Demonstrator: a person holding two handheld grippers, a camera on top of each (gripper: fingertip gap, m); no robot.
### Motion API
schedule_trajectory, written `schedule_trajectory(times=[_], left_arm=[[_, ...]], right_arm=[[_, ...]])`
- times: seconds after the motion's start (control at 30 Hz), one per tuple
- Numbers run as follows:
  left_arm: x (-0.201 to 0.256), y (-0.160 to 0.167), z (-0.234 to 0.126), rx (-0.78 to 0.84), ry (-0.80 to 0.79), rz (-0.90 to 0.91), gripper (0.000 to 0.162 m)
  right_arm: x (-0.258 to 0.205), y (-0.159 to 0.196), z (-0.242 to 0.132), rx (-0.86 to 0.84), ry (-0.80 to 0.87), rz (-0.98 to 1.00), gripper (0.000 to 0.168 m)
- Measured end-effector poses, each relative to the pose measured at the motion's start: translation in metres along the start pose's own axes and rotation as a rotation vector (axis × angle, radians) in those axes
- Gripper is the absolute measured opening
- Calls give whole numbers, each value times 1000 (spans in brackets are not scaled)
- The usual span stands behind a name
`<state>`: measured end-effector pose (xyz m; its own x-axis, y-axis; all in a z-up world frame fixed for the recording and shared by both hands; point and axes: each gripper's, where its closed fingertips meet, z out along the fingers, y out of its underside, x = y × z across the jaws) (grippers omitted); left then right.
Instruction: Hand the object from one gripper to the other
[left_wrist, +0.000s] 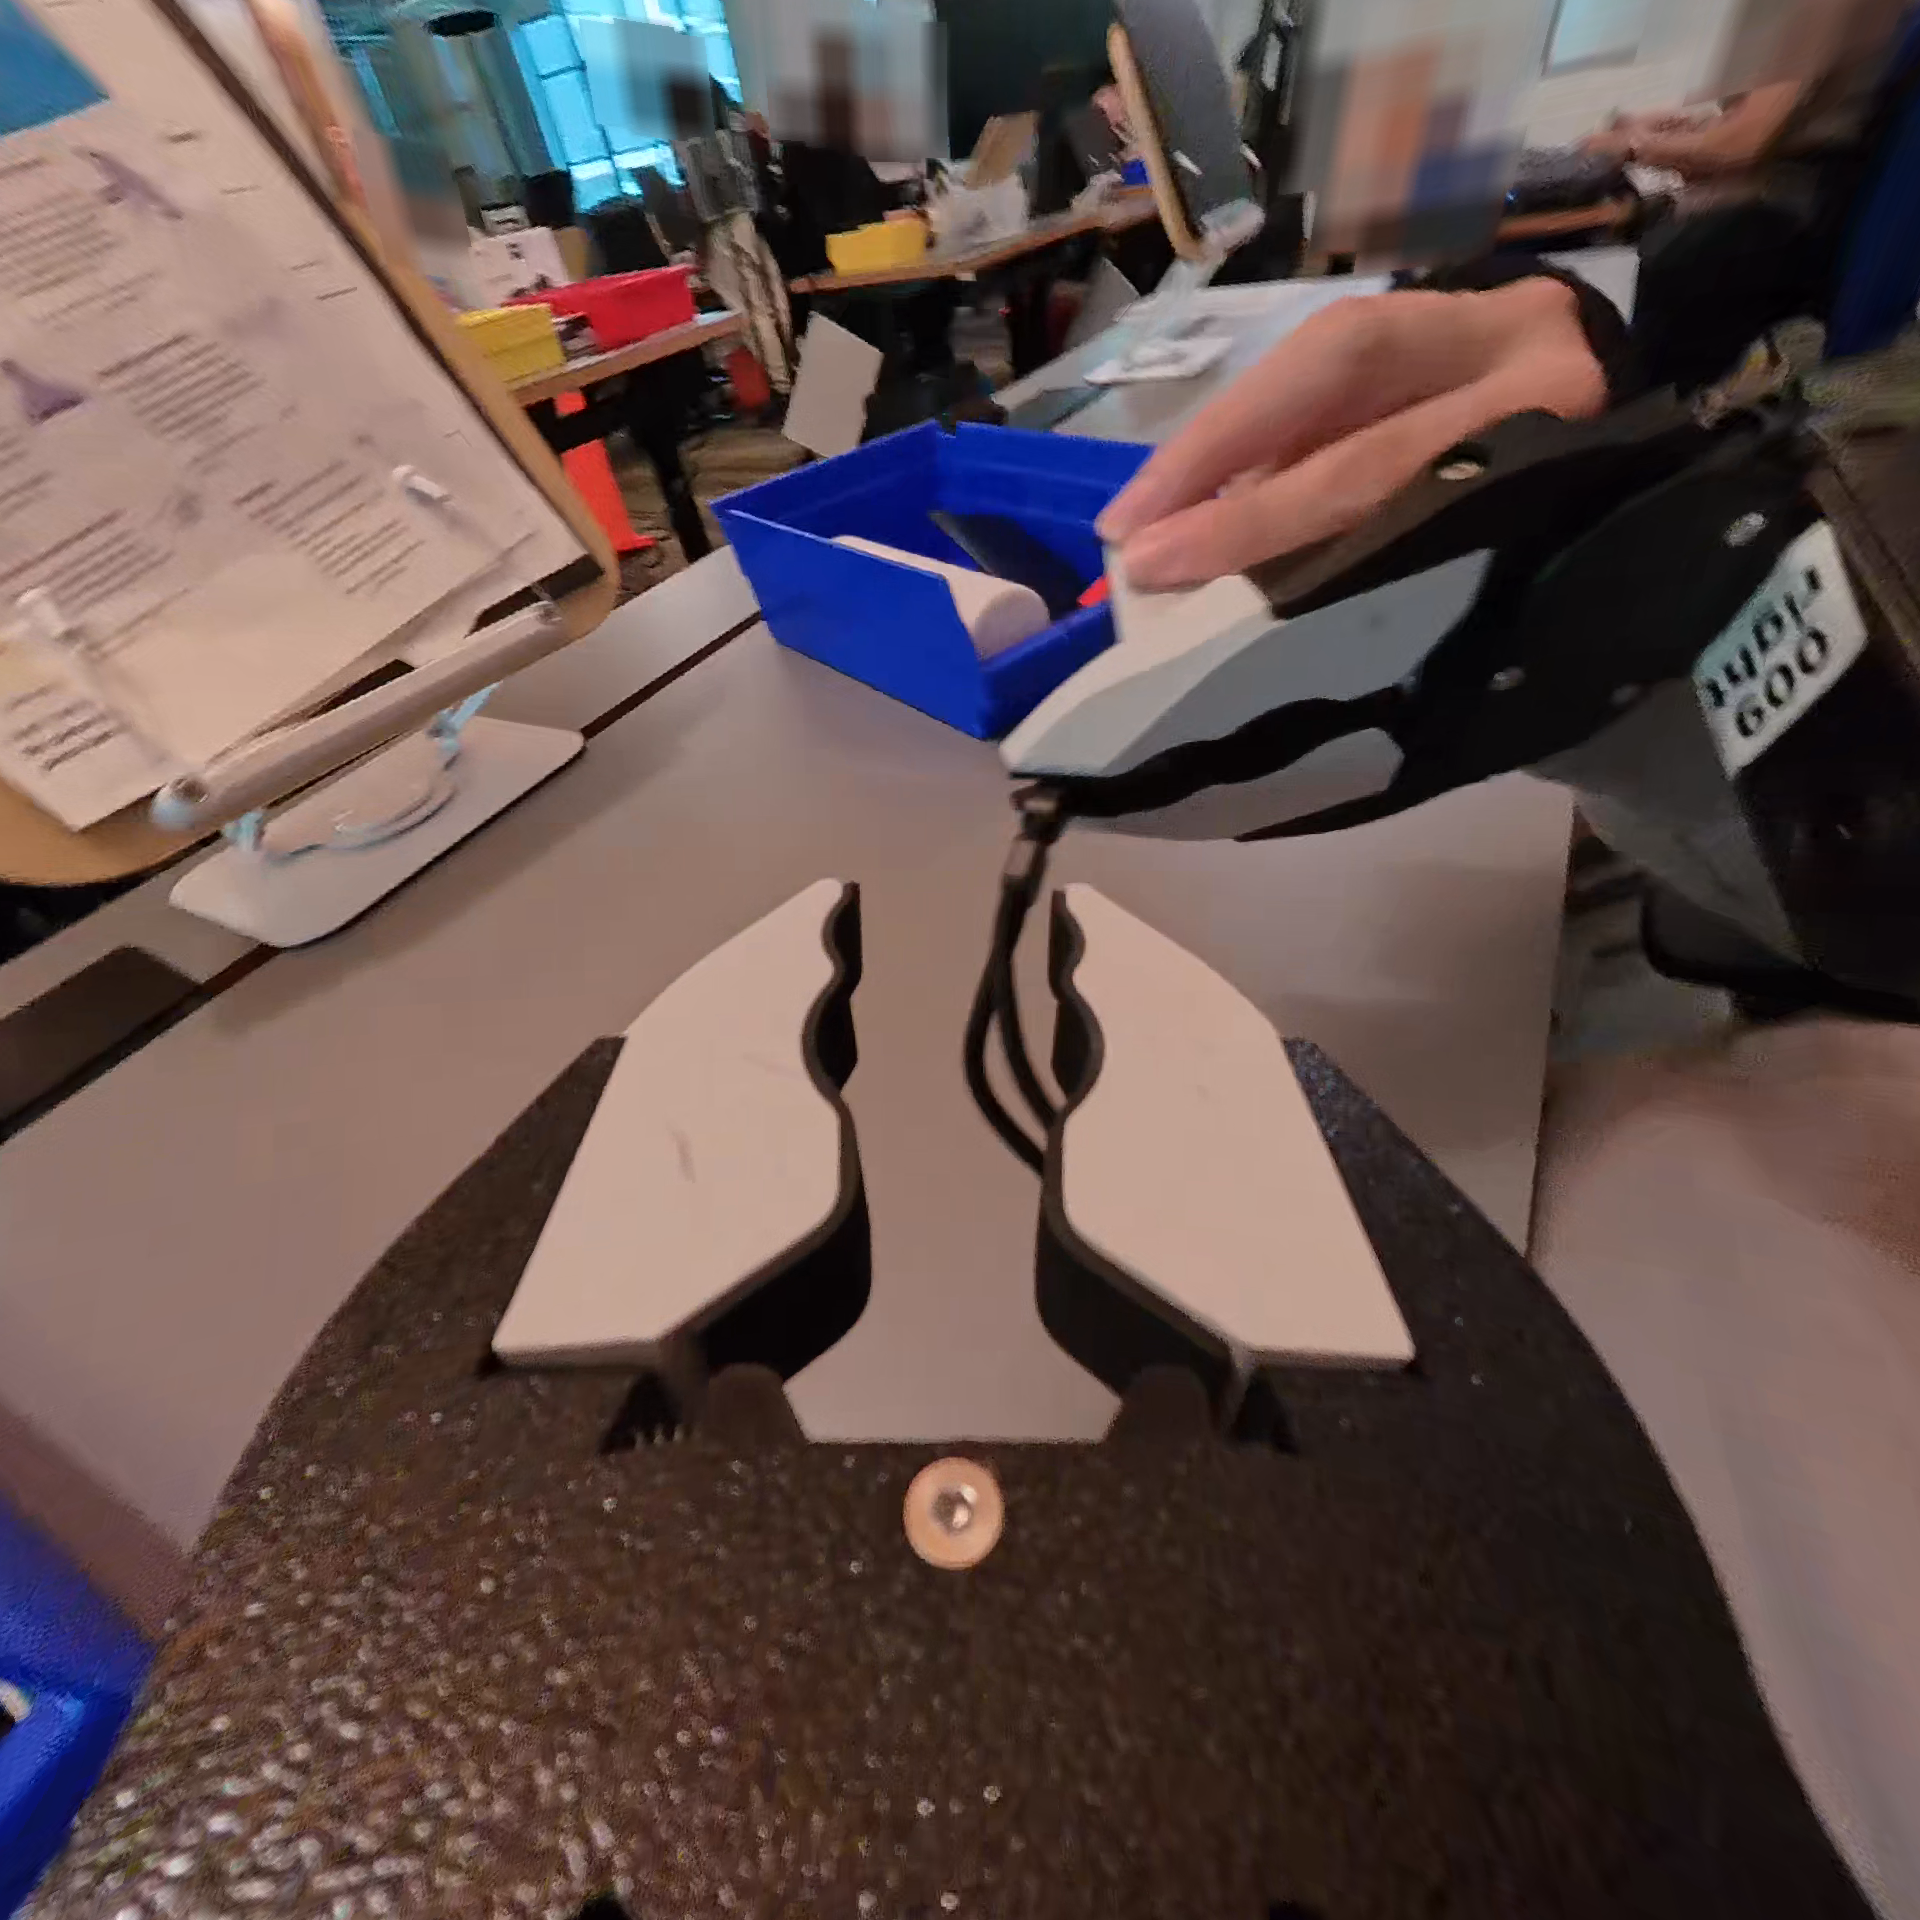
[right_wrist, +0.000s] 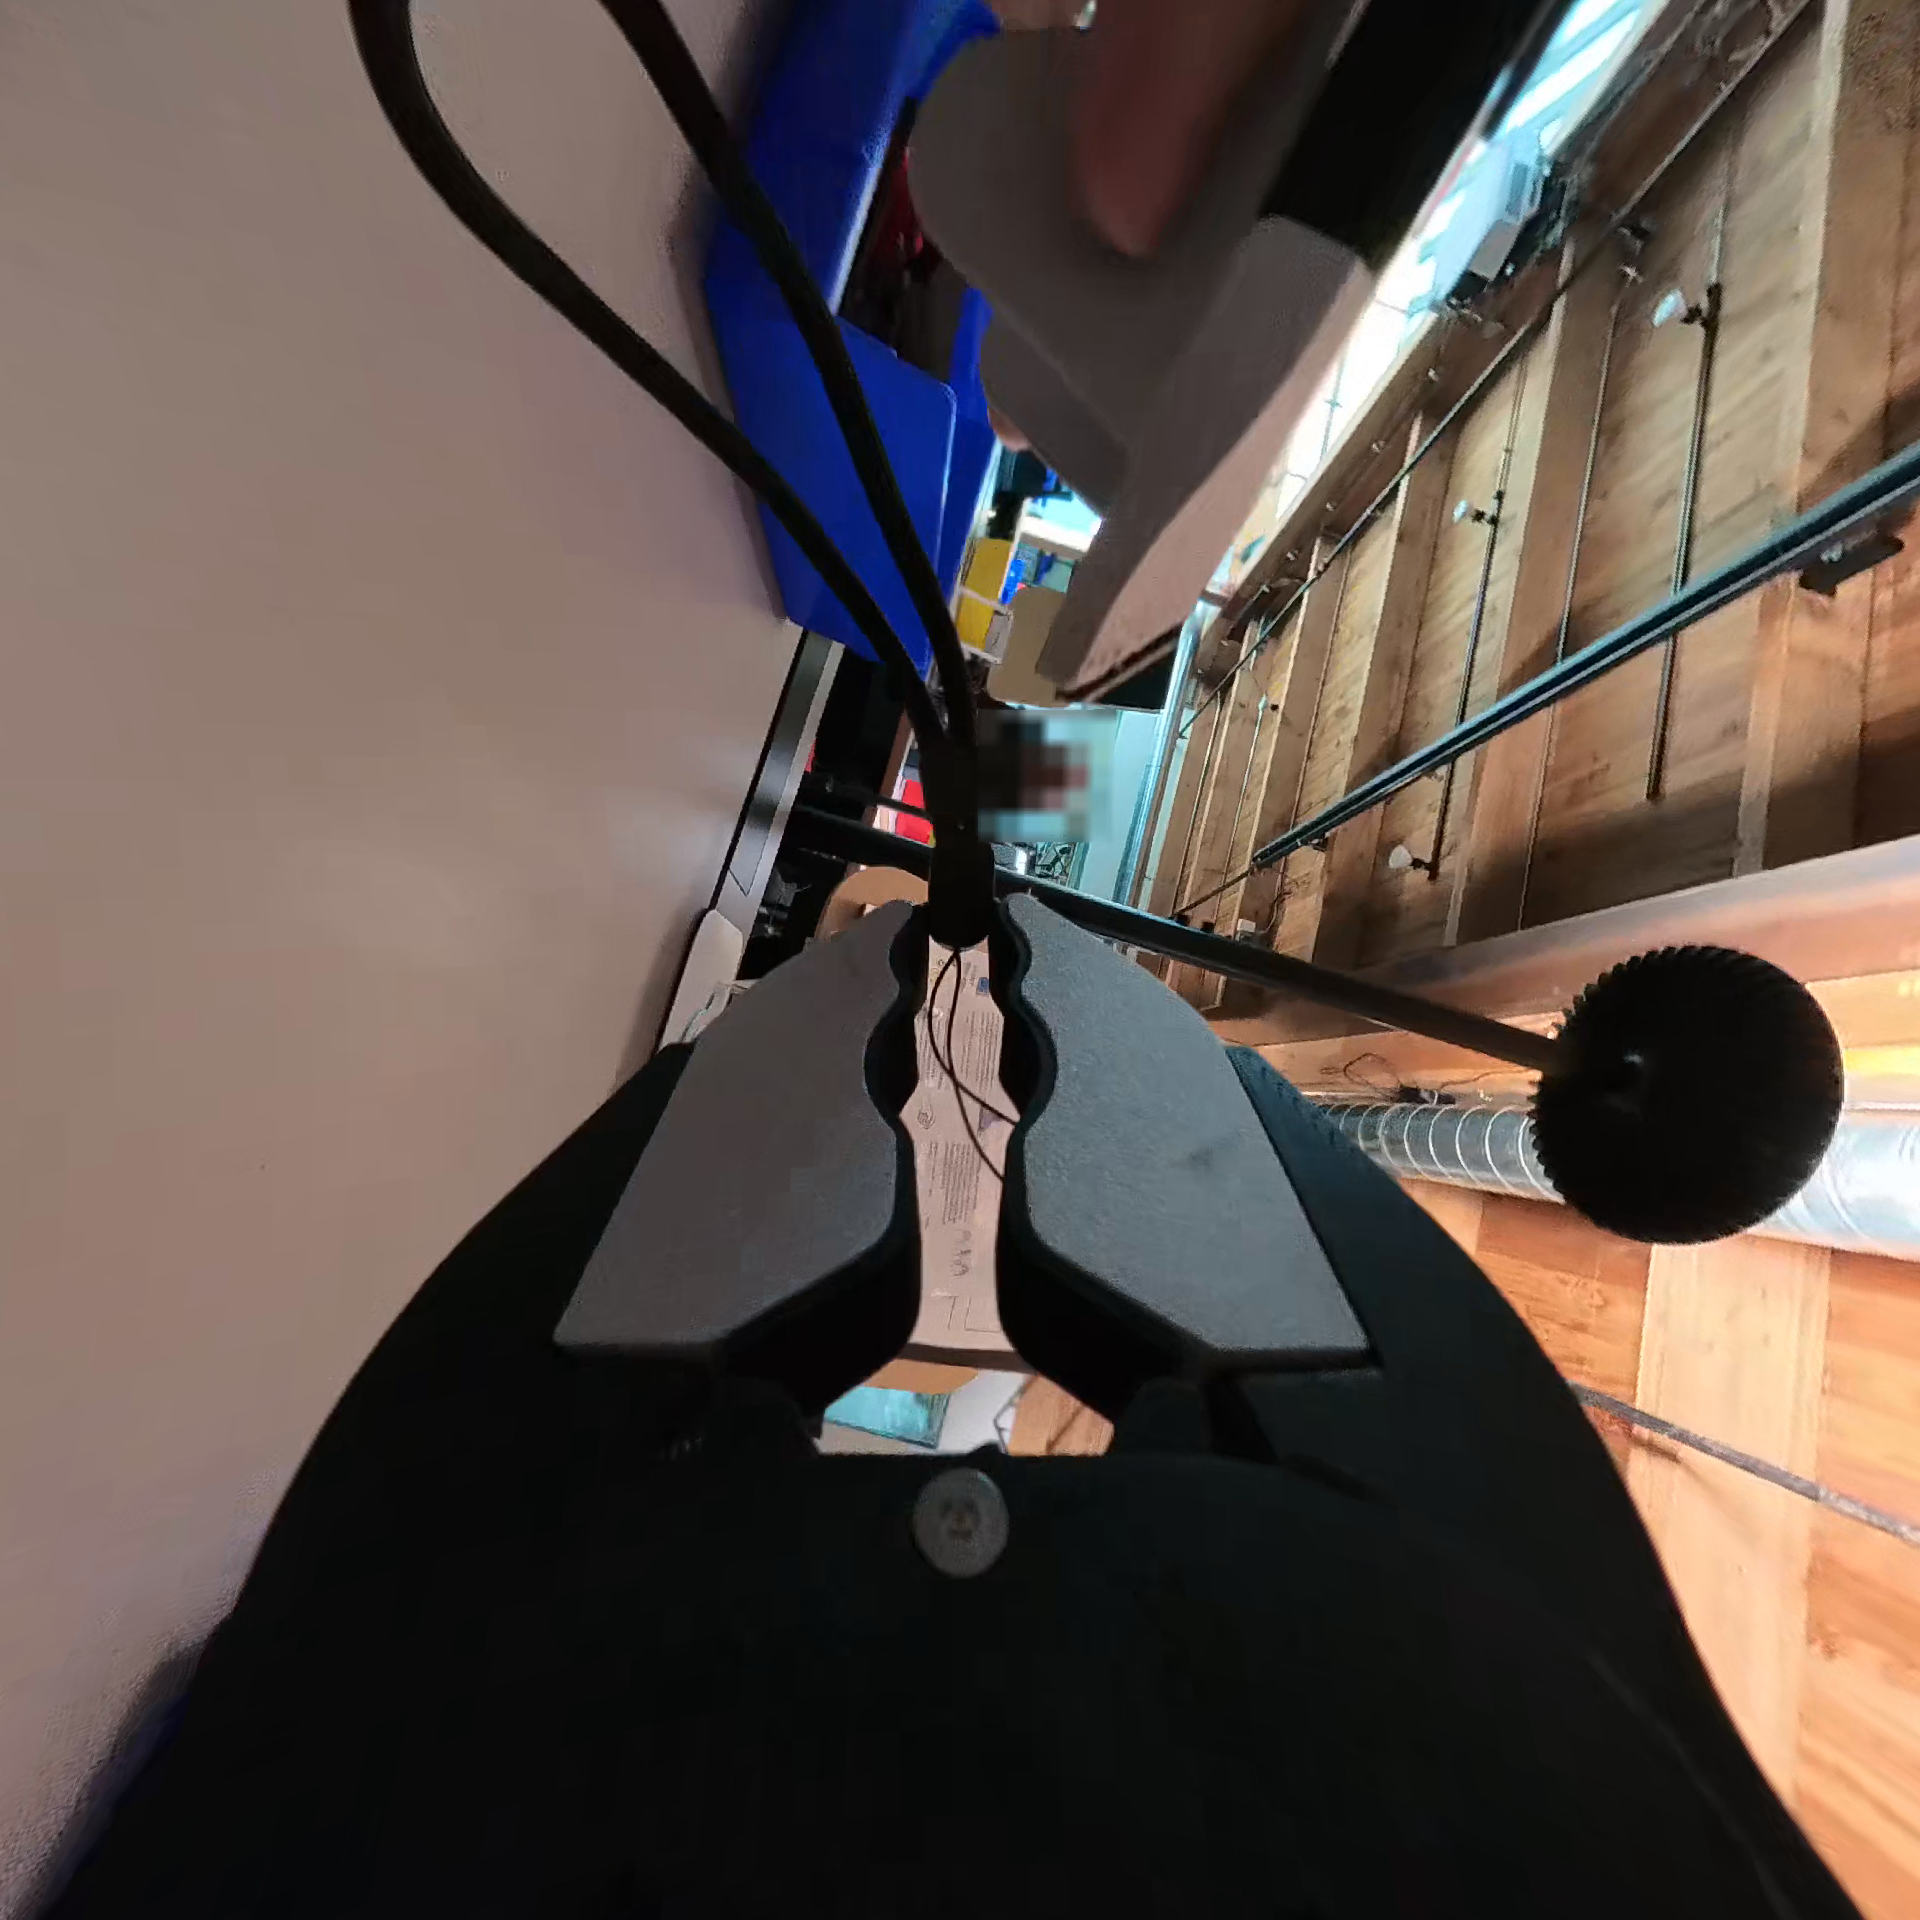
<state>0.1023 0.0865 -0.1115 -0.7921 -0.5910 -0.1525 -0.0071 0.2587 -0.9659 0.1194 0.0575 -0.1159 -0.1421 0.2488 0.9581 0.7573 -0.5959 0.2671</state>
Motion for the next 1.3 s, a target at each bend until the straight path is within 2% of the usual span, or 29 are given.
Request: schedule_trajectory(times=[0.2,0.23,0.27,0.37,0.4,0.5,0.6,0.67,0.73,0.83,0.93,1.0,1.17,1.3], left_arm=[[19,23,11,-171,39,114,27],[19,26,13,-188,34,128,23],[19,29,14,-208,33,137,8],[16,28,16,-202,22,105,5],[13,25,15,-177,10,82,5],[-3,12,10,-51,-30,-12,5],[-8,-12,0,171,26,-147,5],[-6,-22,-5,267,91,-219,5],[-2,-26,-6,318,142,-269,5],[10,-30,-4,375,212,-278,5],[21,-33,-1,397,260,-258,5],[25,-32,1,396,272,-246,5],[26,-30,0,383,279,-218,6],[25,-22,3,316,247,-171,9]], right_arm=[[-5,-19,2,32,-26,-56,11],[-5,-22,2,40,-28,-49,11],[-5,-24,2,45,-28,-37,11],[0,-19,4,41,8,69,11],[5,-16,3,47,28,156,13],[27,-6,-3,127,86,519,35],[50,10,-9,220,122,967,50],[53,13,-9,311,52,1280,54],[54,-1,-11,470,-79,1521,46],[59,-13,-13,611,-152,1699,33],[59,-27,-16,687,-220,1720,25],[55,-29,-13,660,-221,1669,10],[55,-33,-15,651,-188,1536,7],[52,-30,-12,550,-164,1433,7]])
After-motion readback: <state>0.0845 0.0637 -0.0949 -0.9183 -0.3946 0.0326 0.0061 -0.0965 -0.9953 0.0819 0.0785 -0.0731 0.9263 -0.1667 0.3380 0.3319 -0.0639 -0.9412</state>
